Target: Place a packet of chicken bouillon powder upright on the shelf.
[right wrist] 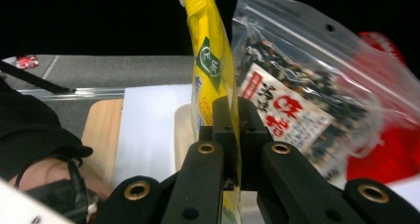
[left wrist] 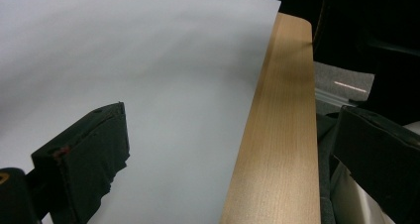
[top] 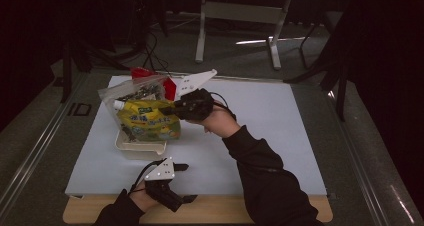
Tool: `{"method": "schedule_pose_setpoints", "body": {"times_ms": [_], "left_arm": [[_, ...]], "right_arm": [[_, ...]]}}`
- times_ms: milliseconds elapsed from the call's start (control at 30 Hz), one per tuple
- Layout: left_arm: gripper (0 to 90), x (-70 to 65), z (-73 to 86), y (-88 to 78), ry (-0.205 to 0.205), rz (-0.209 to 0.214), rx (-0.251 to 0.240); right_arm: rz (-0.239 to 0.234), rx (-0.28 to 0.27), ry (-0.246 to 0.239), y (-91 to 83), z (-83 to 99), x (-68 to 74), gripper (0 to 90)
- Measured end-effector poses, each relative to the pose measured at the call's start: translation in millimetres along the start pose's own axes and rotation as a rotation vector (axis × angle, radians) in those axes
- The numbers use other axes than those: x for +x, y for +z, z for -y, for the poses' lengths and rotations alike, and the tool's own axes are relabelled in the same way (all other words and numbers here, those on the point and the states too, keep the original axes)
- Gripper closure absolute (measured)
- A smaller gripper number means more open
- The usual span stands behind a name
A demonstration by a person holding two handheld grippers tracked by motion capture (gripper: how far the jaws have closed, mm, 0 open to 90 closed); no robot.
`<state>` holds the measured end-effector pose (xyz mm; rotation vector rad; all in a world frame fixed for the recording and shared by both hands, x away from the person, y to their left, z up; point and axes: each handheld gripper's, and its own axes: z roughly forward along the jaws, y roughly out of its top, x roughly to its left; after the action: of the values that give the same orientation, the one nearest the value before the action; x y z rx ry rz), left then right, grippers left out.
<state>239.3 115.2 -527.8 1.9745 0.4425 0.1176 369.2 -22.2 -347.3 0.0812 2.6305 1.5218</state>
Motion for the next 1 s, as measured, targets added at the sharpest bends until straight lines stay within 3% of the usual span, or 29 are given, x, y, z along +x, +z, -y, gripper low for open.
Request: {"method": "schedule_pose_setpoints", "body": {"times_ms": [300, 567, 767, 1000], "left_arm": [[2.9, -0.1, 0.3, -3.4, 0.001, -0.002, -0.003], [2.9, 0.6, 1.3, -4.0, -0.001, -0.004, -0.006], [2.9, 0.8, 1.9, -3.9, -0.006, -0.002, -0.007], [2.9, 0.4, 1.4, -4.0, -0.002, -0.003, -0.009]], "right_arm": [[-0.052, -0.036, -0.04, 36.4, -5.3, 1.8, 90.0], [-0.081, -0.031, -0.025, 58.5, -1.5, 1.0, 90.0], [-0.094, -0.078, 0.022, 61.4, 3.2, -2.8, 90.0], [-0.088, -0.092, 0.004, 63.1, 1.5, 1.9, 90.0]]}}
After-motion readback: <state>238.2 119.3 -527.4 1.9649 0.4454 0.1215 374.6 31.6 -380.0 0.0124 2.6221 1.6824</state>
